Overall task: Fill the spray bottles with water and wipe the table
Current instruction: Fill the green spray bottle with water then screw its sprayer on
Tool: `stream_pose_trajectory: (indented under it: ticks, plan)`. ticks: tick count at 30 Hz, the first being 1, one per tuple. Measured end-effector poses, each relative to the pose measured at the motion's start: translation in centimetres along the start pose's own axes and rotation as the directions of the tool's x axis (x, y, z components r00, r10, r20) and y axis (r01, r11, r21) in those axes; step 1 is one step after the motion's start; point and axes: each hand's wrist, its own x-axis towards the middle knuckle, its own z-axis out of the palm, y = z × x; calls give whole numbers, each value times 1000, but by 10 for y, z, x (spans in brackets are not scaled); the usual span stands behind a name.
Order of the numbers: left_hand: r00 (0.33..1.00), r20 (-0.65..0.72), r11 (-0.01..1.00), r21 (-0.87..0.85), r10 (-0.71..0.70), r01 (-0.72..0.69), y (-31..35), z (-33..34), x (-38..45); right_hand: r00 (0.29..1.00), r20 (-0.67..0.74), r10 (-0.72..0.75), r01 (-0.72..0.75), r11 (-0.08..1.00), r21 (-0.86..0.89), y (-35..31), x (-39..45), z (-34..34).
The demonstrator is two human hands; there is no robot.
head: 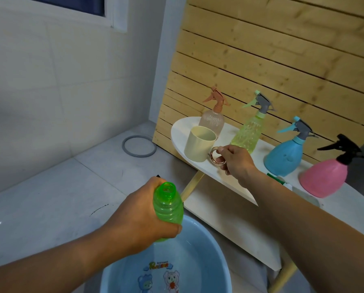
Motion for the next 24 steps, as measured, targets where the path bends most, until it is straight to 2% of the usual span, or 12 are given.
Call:
stream_pose_trajectory:
  ticks: [20,22,24]
  plan:
    - [999,32,1000,18,-13,13,-5,4,0,999,33,-7,6,1000,10,3,0,-4]
    - [999,33,1000,21,-11,10,-5,4,0,1000,16,-9,10,1000,-24,2,-2,-5]
    - [999,32,1000,19,-7,6,-5,3,1,997,-70,-21,14,995,-94,-2,-7,-7]
